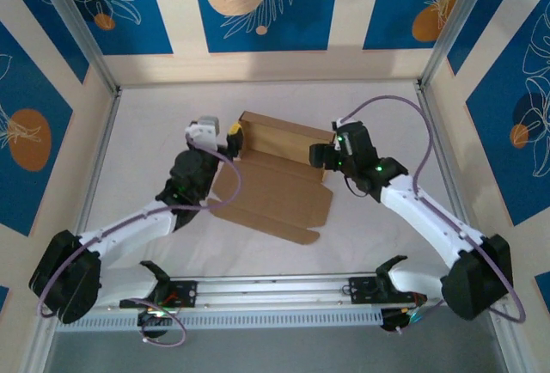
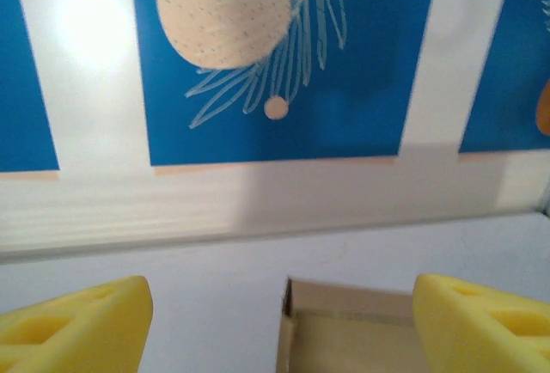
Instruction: Fold the paper box
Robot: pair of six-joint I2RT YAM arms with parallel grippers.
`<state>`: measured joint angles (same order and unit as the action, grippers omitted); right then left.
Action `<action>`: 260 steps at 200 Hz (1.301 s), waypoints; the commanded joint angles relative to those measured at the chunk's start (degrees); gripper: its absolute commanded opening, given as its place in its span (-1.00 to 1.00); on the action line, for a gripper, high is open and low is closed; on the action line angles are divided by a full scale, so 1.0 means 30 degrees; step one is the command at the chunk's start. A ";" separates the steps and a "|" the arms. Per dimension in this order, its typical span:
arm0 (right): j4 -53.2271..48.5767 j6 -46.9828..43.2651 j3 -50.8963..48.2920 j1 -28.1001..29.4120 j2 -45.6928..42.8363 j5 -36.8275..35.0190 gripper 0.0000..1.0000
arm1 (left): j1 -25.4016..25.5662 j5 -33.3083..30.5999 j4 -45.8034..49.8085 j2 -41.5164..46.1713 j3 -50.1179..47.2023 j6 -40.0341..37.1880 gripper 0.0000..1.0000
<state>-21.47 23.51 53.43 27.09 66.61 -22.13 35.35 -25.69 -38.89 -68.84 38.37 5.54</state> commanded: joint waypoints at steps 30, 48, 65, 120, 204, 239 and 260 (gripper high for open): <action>-0.3992 0.4322 0.4072 -0.3088 0.2781 0.1920 0.46 | -0.3769 0.4621 0.6225 -0.4137 0.5701 0.3685 0.57; -0.5071 0.4759 0.5108 -0.3210 0.3998 0.1665 0.51 | -0.4350 0.6340 0.6773 -0.5823 0.7014 0.4100 0.57; -0.4844 0.4815 0.5346 -0.3287 0.4653 0.2042 0.54 | -0.4590 0.7170 0.6585 -0.7036 0.7666 0.4553 0.58; -0.3953 0.5084 0.4613 -0.3104 0.5069 0.2320 0.38 | -0.4740 0.9186 0.5412 -0.9131 0.8146 0.5477 0.56; -0.2880 0.5401 0.1793 -0.1662 0.4187 0.1733 0.13 | -0.4724 0.8716 0.4166 -0.8447 0.4466 0.6239 0.44; -0.2662 0.5635 0.0569 -0.1200 0.3571 0.1271 0.08 | -0.4751 0.8150 0.3146 -0.7884 0.2306 0.7151 0.33; -0.2225 0.5801 -0.0334 -0.0702 0.2970 0.1072 0.08 | -0.4731 0.7715 0.2773 -0.7560 0.1163 0.7869 0.30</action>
<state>-24.82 39.75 56.77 23.57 76.23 -16.53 21.52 0.40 -31.81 -91.90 46.33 26.59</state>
